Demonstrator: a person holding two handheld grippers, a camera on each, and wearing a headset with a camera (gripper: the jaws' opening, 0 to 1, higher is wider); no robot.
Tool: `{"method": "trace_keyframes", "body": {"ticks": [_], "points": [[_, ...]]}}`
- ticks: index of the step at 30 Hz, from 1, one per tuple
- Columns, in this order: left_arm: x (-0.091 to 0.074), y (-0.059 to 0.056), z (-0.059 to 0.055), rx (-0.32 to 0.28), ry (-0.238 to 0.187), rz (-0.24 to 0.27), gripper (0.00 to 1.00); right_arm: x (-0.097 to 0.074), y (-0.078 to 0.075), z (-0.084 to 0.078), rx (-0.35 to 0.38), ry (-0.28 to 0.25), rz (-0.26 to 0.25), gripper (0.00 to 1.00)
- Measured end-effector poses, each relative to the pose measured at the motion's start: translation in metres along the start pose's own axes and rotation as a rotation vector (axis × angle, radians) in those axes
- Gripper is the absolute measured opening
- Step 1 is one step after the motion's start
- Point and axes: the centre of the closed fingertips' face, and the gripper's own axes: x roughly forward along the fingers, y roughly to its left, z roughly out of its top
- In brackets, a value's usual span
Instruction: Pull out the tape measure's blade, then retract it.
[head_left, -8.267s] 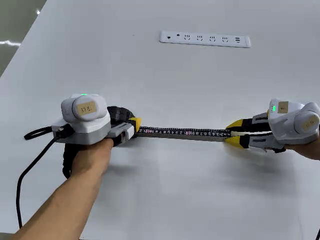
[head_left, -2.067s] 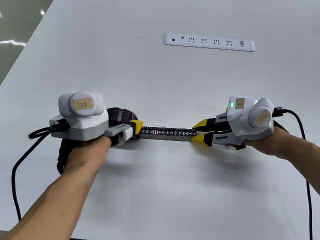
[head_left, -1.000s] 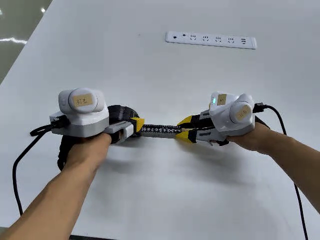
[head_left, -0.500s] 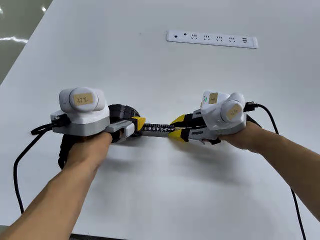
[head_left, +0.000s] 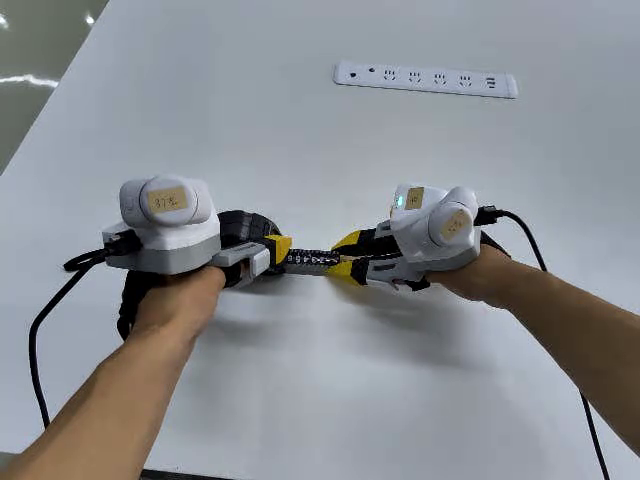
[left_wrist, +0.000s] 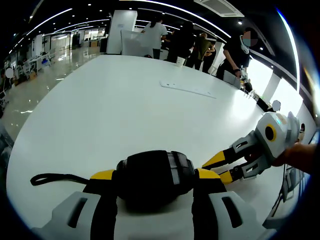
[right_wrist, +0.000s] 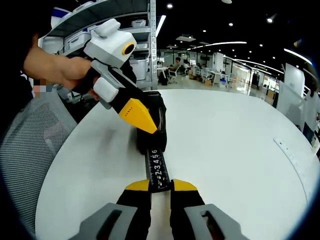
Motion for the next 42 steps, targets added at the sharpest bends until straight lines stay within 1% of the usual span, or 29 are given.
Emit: {"method": "trace_keyframes", "body": {"ticks": [18, 33, 40, 42], "points": [[0.0, 0.0, 0.0, -0.002, 0.003, -0.009, 0.55, 0.015, 0.003, 0.011, -0.006, -0.01, 0.01, 0.11], [0.001, 0.001, 0.0, -0.006, 0.006, -0.02, 0.55, 0.03, 0.007, 0.023, -0.017, -0.019, 0.026, 0.12], [0.0, 0.0, 0.0, -0.004, 0.01, -0.026, 0.55, 0.038, 0.011, 0.028, -0.042, -0.01, 0.044, 0.12], [0.0, 0.0, -0.001, 0.005, 0.012, -0.026, 0.55, 0.039, 0.012, 0.027, -0.071, 0.006, 0.054, 0.12]]}}
